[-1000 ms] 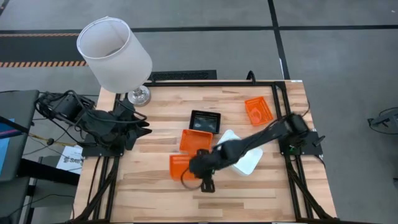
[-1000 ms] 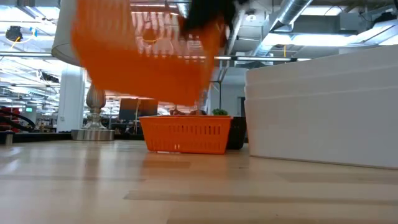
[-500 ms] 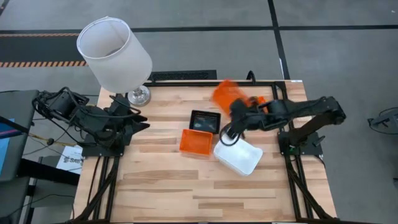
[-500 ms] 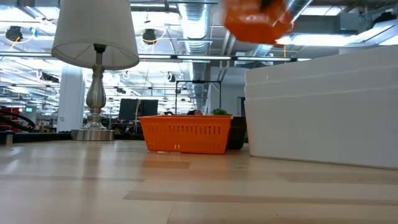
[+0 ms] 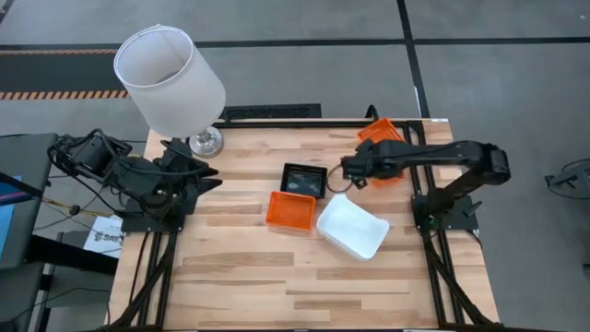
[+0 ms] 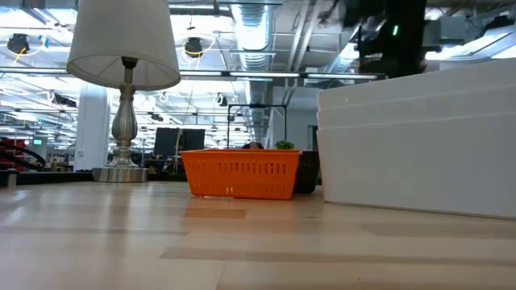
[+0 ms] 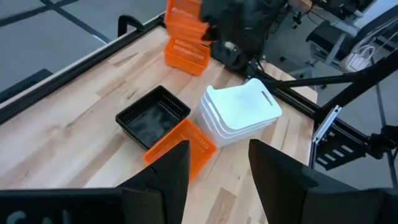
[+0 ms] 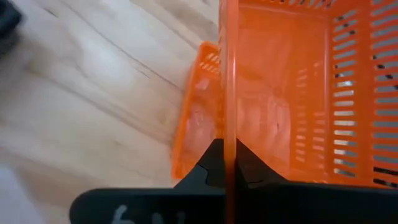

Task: Stack baskets by color
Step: Stack the bottom orange bin on top of the top orange bin

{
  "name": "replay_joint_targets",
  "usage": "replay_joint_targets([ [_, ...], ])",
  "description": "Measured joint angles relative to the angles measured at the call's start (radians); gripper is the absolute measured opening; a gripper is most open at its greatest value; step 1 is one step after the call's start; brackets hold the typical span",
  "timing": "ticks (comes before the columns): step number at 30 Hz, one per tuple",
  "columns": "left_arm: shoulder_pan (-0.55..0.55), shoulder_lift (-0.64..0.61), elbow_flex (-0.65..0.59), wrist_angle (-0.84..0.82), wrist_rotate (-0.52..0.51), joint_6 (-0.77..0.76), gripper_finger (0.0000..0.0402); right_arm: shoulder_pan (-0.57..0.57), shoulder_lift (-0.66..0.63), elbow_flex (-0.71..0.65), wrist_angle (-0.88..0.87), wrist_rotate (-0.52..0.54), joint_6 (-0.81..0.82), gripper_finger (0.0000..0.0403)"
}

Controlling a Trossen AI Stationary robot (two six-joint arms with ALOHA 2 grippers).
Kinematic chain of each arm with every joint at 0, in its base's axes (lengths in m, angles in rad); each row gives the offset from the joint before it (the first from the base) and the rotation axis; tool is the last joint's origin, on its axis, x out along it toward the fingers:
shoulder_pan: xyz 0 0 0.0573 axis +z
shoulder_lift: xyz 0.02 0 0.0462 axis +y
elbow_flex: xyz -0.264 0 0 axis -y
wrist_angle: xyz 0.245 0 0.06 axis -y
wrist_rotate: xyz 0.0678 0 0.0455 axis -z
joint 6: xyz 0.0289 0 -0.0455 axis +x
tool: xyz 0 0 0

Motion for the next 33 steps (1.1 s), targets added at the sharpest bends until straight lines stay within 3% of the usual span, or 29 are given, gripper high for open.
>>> replay_joint_targets([
  [5, 0.000, 0.000, 0.000, -0.015, 0.000, -0.001, 0.0152, -0.131, 0.000, -0.131, 0.217, -0.085, -0.157, 0.0005],
  [12, 0.000, 0.000, 0.000, -0.041, 0.016, -0.023, 0.0152, -0.246, -0.001, -0.256, 0.365, -0.175, -0.172, 0.0006],
  [18, 0.000, 0.000, 0.000, -0.060, 0.017, -0.034, 0.0152, -0.232, -0.002, -0.306, 0.436, -0.212, -0.163, 0.0006],
  [33, 0.000, 0.000, 0.000, -0.060, 0.016, -0.019, 0.0152, -0.167, -0.106, -0.276, 0.319, -0.203, -0.137, 0.0006],
])
